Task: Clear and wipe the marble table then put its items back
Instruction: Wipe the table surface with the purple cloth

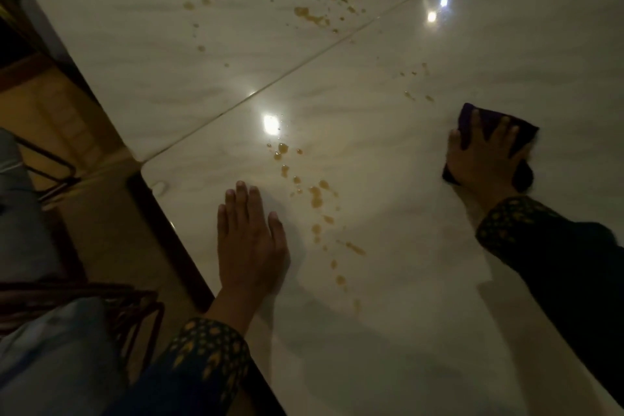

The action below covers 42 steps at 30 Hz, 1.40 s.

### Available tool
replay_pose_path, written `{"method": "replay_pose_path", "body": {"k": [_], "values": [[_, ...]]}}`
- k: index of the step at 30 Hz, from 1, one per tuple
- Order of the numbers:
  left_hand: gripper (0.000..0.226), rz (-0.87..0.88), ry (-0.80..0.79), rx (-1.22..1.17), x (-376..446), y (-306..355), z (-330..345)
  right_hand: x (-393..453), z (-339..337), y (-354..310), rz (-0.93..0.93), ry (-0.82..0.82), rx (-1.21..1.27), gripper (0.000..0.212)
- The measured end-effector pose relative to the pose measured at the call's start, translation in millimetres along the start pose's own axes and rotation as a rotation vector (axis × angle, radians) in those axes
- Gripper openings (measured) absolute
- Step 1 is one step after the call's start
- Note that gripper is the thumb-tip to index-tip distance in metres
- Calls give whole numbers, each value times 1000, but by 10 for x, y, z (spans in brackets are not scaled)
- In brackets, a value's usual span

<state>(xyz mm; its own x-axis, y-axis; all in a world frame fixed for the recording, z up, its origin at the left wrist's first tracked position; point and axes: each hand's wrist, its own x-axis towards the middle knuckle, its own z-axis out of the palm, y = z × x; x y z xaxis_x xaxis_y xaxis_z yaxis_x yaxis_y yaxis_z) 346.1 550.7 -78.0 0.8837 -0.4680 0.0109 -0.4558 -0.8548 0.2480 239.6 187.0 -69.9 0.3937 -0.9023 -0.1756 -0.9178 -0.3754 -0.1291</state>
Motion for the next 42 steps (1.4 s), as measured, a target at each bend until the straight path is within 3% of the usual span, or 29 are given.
{"method": "replay_pose_path", "body": {"k": [6,11,18,22,27,33,37,40,42], "values": [[61,-13,-20,-28,-33,13,-94,-868,364,-861,-440,20,-8,62],[30,74,149,-40,679,-126,-302,-941,360,-790,-621,0,-32,60],[30,381,222,21,1768,-440,-189,-117,217,-584,-367,44,-42,58],[26,388,268,-100,1789,-443,-174,371,115,-644,-234,61,-27,59],[29,337,213,-116,1837,-444,-167,761,81,-1122,-123,30,3,64],[31,368,197,-81,1829,-381,-235,102,324,-2048,-505,50,25,62],[32,357,202,-98,1818,-401,-218,-69,389,-2117,-746,11,6,59],[32,341,197,-101,1836,-418,-199,369,283,-1911,-736,28,1,59],[33,348,190,-93,1826,-414,-191,760,193,-1718,-601,78,5,60]]}}
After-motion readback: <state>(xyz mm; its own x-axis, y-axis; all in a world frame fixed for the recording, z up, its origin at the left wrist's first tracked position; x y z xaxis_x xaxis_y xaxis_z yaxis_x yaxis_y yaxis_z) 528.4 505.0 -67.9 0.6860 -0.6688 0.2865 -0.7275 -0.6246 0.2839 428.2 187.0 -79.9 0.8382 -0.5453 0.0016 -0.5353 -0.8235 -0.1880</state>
